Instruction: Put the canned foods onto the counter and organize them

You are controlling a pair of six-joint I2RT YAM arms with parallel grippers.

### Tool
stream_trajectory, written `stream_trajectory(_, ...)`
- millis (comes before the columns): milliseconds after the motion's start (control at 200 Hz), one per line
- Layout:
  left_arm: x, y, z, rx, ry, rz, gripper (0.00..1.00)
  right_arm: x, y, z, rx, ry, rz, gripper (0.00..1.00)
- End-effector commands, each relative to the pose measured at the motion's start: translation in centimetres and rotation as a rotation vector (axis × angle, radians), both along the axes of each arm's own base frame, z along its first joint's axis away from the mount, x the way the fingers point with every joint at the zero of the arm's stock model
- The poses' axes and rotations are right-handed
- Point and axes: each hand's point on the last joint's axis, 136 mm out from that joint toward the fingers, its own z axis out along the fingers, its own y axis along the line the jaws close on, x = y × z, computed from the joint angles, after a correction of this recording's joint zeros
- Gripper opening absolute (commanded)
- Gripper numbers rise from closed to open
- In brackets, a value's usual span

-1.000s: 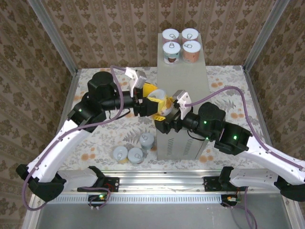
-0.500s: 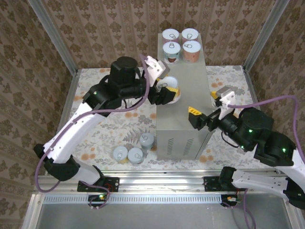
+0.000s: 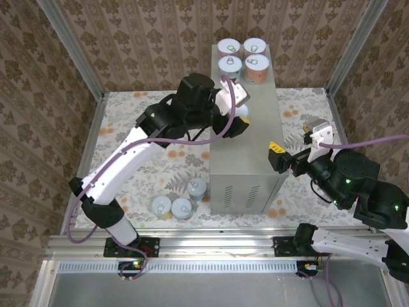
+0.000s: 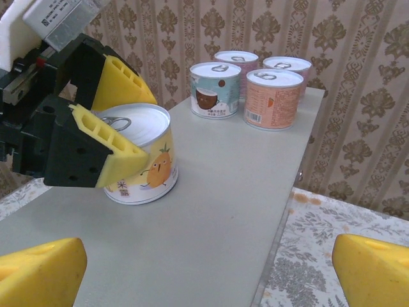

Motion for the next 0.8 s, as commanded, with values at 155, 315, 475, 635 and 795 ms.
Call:
stream_trajectory(155, 0.0, 0.5, 2.6, -0.038, -0.081, 0.01, 0.85, 0.4, -0.3, -0.8, -0.017, 0.01, -0.039, 1.0)
stream_trajectory(315, -0.3, 1.2, 2.8, -0.064, -0.085, 0.019, 0.99, 0.6, 0.1, -1.0, -0.023, 0.019, -0.034, 1.0)
stream_trajectory(475, -0.9, 2.1, 2.7, -0.098, -0.065, 0.017, 1.0, 0.8, 0.6, -1.1, -0.026, 0.024, -0.027, 1.0)
stream_trajectory(635, -0.9, 2.2, 1.8, -0.108, -0.043, 0.024, 1.0, 1.0, 1.2, -1.1, -0.026, 0.025, -0.016, 1.0)
stream_trajectory(795, -0.4, 2.2, 0.8, -0.121, -0.019, 0.039, 0.98, 1.2, 1.8, -1.2, -0.027, 0.029, -0.006, 1.0)
